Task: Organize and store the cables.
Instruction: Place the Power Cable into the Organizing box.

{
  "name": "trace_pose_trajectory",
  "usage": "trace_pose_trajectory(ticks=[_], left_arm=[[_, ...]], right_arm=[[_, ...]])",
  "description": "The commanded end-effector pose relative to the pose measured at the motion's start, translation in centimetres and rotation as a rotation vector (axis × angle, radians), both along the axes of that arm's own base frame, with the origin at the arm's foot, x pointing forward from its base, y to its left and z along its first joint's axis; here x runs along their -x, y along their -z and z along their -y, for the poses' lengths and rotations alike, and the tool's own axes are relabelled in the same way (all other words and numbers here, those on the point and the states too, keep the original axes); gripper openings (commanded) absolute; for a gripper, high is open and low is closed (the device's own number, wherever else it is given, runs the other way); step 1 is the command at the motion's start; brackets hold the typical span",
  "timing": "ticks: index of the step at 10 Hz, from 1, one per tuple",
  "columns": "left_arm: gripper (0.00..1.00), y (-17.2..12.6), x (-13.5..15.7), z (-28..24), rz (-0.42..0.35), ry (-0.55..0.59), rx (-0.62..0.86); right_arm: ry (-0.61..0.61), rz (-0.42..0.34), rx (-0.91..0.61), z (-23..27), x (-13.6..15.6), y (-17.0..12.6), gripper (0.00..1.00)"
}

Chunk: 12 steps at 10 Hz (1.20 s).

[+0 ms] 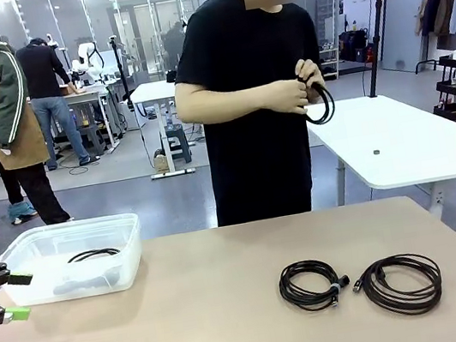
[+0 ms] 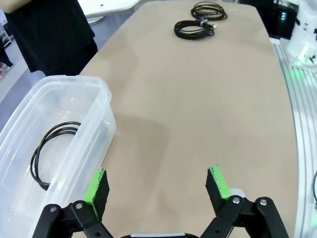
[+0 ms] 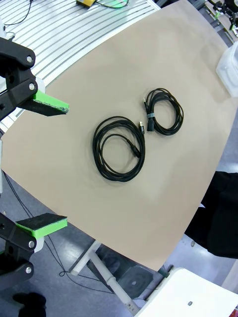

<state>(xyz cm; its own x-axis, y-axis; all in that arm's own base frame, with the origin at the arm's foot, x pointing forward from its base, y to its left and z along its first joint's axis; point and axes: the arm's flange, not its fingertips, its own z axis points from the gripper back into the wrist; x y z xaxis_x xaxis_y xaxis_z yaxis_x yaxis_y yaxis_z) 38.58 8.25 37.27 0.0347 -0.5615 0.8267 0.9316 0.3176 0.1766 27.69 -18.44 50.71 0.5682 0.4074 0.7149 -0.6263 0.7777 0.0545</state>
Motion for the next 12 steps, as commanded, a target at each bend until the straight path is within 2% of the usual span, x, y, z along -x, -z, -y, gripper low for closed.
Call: trace_pose_trajectory(ticks=[1, 12], left_arm=[[1.0, -0.59, 0.1, -0.04, 0.026, -0.015, -0.001], [1.0, -0.59, 0.1, -0.04, 0.026, -0.015, -0.001]], right_arm=[[-0.015, 0.009, 0.0, 0.1, 0.11, -0.03, 1.0], [-0.015, 0.009, 0.0, 0.1, 0.11, -0.03, 1.0]])
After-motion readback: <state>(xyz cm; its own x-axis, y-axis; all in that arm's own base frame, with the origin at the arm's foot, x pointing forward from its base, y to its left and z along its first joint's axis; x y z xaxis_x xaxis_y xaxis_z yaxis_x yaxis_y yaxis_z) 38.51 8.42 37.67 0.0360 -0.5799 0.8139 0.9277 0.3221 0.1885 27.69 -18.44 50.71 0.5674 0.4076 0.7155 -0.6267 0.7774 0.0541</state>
